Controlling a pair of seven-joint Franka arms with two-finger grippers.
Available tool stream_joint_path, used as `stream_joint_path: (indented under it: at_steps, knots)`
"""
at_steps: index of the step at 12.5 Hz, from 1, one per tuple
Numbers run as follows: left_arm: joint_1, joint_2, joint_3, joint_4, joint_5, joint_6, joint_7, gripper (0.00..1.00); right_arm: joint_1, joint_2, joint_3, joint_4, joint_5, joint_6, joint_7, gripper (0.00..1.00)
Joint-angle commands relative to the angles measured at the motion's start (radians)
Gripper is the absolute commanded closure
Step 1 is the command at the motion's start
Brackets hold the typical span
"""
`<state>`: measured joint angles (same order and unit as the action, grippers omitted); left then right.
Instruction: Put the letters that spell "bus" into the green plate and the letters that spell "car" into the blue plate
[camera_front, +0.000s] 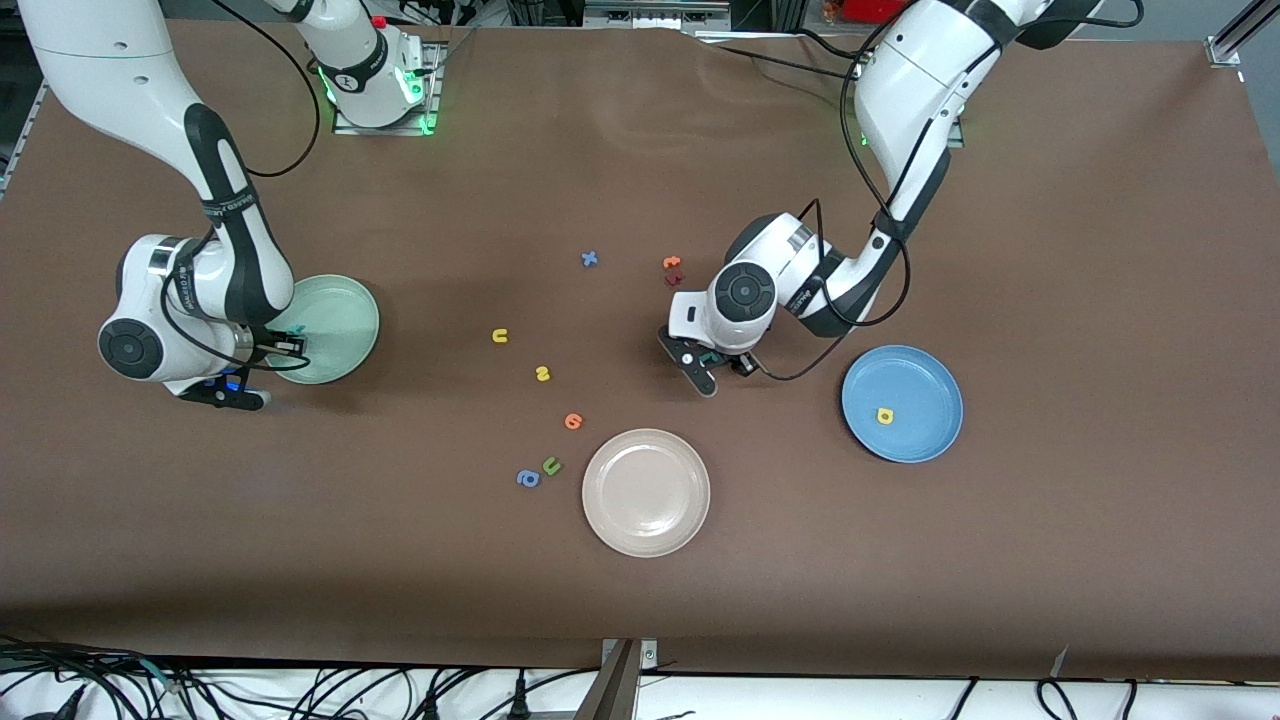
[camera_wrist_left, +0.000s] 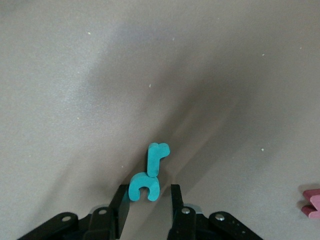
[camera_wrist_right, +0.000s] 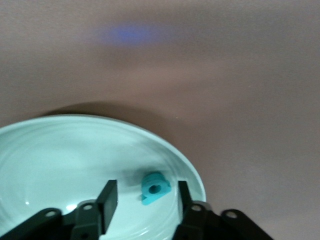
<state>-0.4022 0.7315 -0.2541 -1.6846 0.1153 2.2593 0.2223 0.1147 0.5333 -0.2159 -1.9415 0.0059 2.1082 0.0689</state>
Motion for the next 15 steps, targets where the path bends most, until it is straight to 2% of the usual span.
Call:
stream_joint_path:
  at_steps: [1,2,4,7,9,10,12,15]
  knots:
    - [-0.003,-0.001,0.004,-0.010,0.020,0.020,0.011,0.60,0.006,-0.064,0.027,-0.002,0.034,-0.051,0.030,0.02]
    - [-0.003,0.000,0.004,-0.009,0.021,0.022,0.011,0.68,0.006,-0.090,0.059,-0.002,0.048,-0.069,0.093,0.02]
    - [0.000,-0.001,0.004,-0.009,0.020,0.020,0.011,0.92,0.006,-0.130,0.139,-0.002,0.049,-0.082,0.234,0.02]
    - [0.020,-0.024,0.007,-0.009,0.020,-0.012,0.022,0.95,0.008,-0.132,0.298,0.019,0.060,-0.059,0.525,0.02]
    - [0.057,-0.072,0.007,-0.004,0.021,-0.129,0.029,0.94,0.025,-0.110,0.389,0.015,0.062,0.028,0.709,0.02]
    - [0.078,-0.093,0.009,-0.003,0.021,-0.186,0.035,0.94,0.040,-0.096,0.415,0.013,0.062,0.065,0.779,0.02]
    - [0.139,-0.110,0.013,0.000,0.038,-0.236,0.103,0.94,0.106,-0.056,0.423,0.007,0.060,0.153,0.853,0.02]
    - [0.271,-0.110,0.009,0.006,0.200,-0.236,0.167,0.92,0.132,-0.012,0.423,-0.026,0.059,0.243,0.899,0.04]
